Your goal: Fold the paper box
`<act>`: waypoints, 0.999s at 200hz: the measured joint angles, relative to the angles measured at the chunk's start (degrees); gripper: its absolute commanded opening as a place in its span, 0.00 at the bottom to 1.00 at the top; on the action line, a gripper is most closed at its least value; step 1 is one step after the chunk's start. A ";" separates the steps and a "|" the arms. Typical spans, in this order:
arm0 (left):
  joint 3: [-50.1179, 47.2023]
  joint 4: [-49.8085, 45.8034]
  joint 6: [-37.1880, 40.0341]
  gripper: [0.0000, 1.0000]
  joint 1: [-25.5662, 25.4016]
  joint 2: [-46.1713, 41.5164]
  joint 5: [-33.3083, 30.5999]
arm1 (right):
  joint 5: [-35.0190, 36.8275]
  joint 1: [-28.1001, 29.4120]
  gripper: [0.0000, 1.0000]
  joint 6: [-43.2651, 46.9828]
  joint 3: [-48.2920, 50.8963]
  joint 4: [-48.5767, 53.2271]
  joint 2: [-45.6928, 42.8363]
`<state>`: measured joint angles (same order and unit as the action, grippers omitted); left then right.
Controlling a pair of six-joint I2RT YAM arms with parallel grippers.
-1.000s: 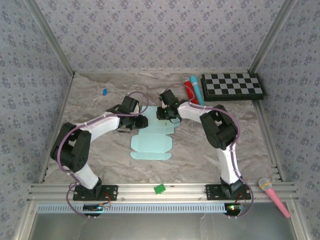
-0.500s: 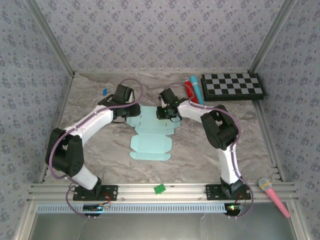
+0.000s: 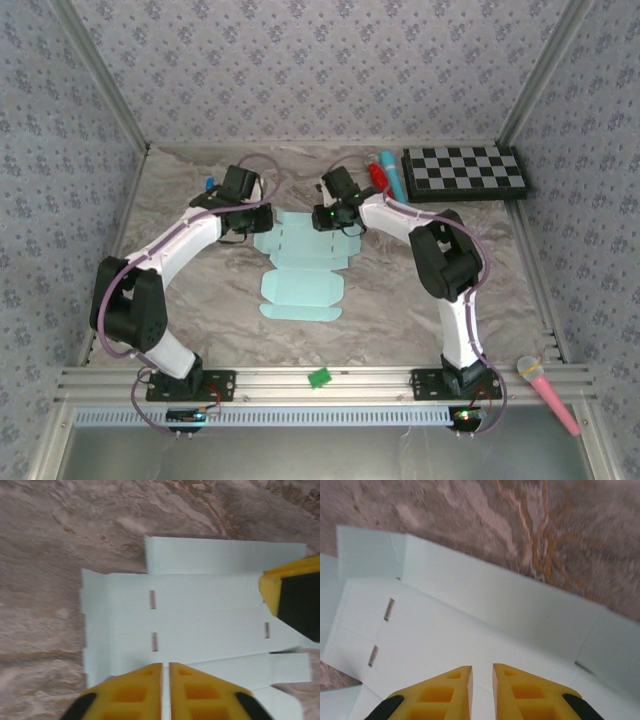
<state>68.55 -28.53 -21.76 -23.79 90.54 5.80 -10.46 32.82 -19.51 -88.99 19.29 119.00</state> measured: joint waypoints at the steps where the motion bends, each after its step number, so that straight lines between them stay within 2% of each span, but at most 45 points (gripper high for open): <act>1: 0.00 0.00 -0.15 0.00 -0.07 0.00 0.02 | -0.04 -0.07 0.21 0.07 -0.15 0.07 0.02; 39: -0.98 0.28 -1.88 0.00 -4.31 -0.02 1.55 | -2.64 -2.45 0.23 4.37 -10.29 3.67 3.30; 96: -12.09 1.01 -8.20 0.00 -9.97 -0.57 2.67 | -8.31 -3.98 0.23 9.70 -25.35 12.20 14.60; 139: -18.25 5.05 -12.22 0.00 -12.33 -0.87 3.96 | -10.45 -3.52 0.22 11.61 -25.49 16.55 16.44; 200: -21.46 8.85 -14.36 0.00 -12.35 0.94 2.25 | -10.58 -3.50 0.22 11.15 -18.99 15.06 15.76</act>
<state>47.09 -19.68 -36.12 -36.14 91.48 8.05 -21.04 29.32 -8.36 -107.98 34.35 134.76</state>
